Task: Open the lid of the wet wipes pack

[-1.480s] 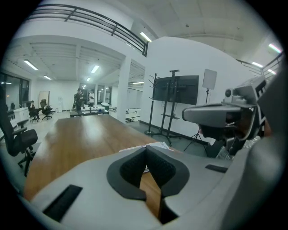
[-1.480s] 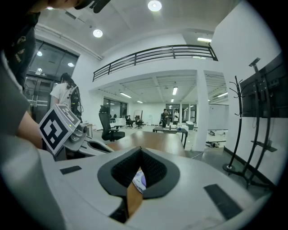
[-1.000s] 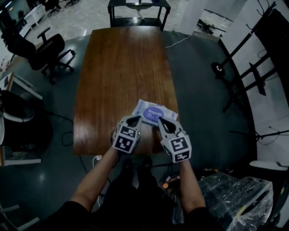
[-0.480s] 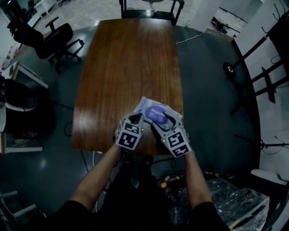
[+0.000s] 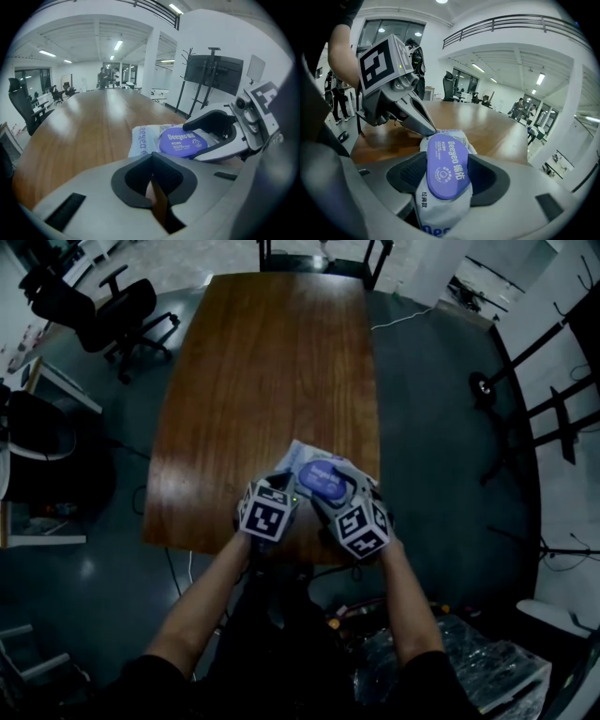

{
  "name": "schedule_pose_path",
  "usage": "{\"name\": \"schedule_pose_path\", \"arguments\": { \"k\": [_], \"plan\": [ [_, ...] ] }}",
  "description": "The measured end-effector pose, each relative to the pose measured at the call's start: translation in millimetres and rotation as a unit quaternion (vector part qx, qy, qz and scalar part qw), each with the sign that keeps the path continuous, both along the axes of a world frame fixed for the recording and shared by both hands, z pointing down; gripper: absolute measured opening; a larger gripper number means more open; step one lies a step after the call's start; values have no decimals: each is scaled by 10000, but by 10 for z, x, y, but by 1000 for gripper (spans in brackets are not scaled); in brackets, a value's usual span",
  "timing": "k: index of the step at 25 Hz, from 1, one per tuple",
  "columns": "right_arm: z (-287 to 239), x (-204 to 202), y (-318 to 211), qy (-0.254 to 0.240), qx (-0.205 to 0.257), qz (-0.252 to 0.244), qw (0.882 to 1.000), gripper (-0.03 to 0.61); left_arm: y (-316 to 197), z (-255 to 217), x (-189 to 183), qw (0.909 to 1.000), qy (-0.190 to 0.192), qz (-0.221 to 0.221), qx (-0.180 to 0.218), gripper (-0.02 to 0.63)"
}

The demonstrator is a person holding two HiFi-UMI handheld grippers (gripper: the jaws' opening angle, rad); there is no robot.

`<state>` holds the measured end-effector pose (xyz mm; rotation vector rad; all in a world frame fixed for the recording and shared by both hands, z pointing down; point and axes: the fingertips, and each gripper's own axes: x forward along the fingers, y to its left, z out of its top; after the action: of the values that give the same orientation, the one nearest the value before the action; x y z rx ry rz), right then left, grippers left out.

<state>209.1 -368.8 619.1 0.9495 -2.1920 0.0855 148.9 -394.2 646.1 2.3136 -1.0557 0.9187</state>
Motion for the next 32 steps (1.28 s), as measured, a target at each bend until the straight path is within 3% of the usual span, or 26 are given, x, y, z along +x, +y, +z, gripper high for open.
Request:
{"name": "schedule_pose_path", "arguments": {
  "k": [10,17,22,24,32],
  "plan": [
    [63,30,-31,-221,-561,-235,9979,267,27,105,46,9993,-128,103,-345,5],
    [-60,47,-67,-914,-1026,-235,9902,250,14,144,42,9989,-95,119,-435,5],
    [-374,92,-161,-1094,-546,-156,9924,166,7,149,21,9987,-118,118,-475,5],
    [-464,143,-205,-1092,-415,-86,9931,105,5,148,18,9988,-118,117,-470,5],
    [-491,398,-532,-1038,-51,392,9938,94,6,193,23,9985,-65,69,-535,5]
  ]
}}
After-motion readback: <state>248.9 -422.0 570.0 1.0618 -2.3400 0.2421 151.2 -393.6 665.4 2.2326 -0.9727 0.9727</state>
